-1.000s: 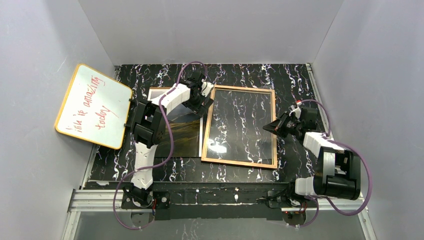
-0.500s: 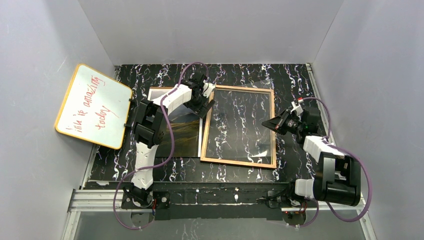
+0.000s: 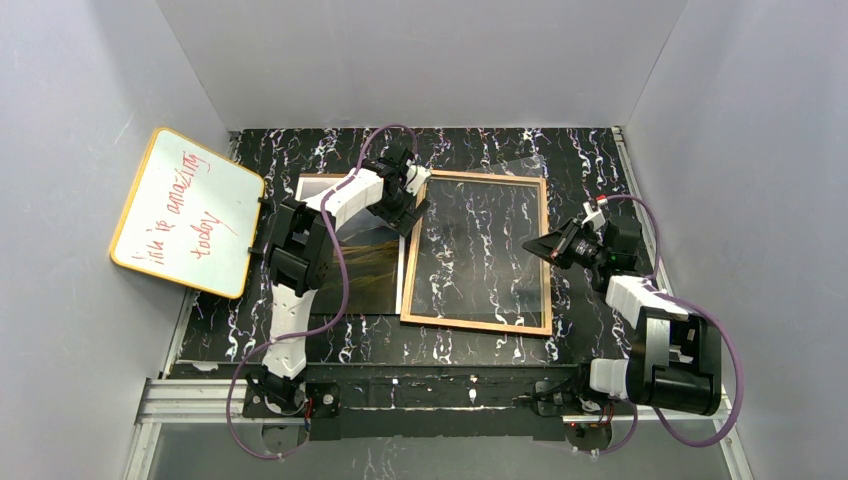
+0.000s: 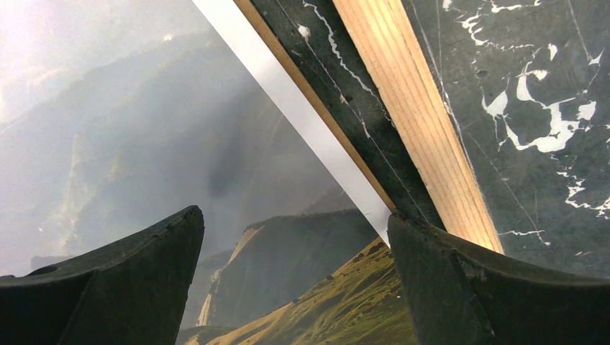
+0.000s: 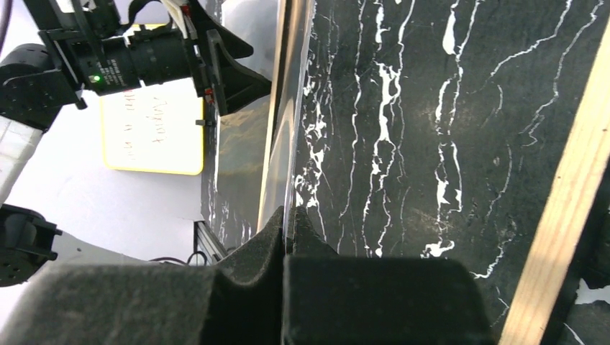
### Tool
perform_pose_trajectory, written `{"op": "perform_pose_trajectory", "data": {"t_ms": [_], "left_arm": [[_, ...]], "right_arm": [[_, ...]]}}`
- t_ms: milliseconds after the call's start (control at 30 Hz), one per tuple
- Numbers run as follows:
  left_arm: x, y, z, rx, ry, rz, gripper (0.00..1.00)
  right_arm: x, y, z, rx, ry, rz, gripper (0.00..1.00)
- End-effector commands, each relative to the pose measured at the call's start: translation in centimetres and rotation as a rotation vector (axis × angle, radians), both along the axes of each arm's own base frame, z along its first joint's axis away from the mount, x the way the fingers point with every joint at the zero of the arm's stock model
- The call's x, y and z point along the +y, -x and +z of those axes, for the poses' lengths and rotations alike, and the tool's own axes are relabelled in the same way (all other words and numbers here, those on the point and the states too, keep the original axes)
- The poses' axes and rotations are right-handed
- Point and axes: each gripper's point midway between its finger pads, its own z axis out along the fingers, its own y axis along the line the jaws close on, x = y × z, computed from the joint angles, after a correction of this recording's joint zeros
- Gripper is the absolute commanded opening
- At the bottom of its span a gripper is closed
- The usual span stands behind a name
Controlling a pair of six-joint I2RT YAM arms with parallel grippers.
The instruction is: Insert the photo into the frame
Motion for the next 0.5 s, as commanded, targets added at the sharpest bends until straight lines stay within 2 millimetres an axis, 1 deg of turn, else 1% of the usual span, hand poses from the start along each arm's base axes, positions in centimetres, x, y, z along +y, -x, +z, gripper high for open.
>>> {"op": "perform_pose_trajectory", "data": {"t_ms": [0, 167, 333, 467], "left_arm": [[0.03, 0.6, -0.51, 0.02, -0.016, -0.012, 0.98], [-0.03, 0.58, -0.37, 0.019, -0.012, -0.011, 0.98], [0.03, 0.61, -0.58, 0.022, -0.017, -0.012, 0.98], [-0.06, 0.53, -0.55, 0.021, -0.013, -0.012, 0.98]], "right_arm": [[0.39, -0.39, 2.75, -0.13, -0.014, 0.031, 0.01], [0.63, -0.27, 2.64, -0.123, -0.036, 0.05, 0.01], [0.93, 0.19, 3.42, -0.159, -0.05, 0.074, 0.01], [1.02, 0.09, 3.48, -0.16, -0.059, 0.08, 0.01]]}}
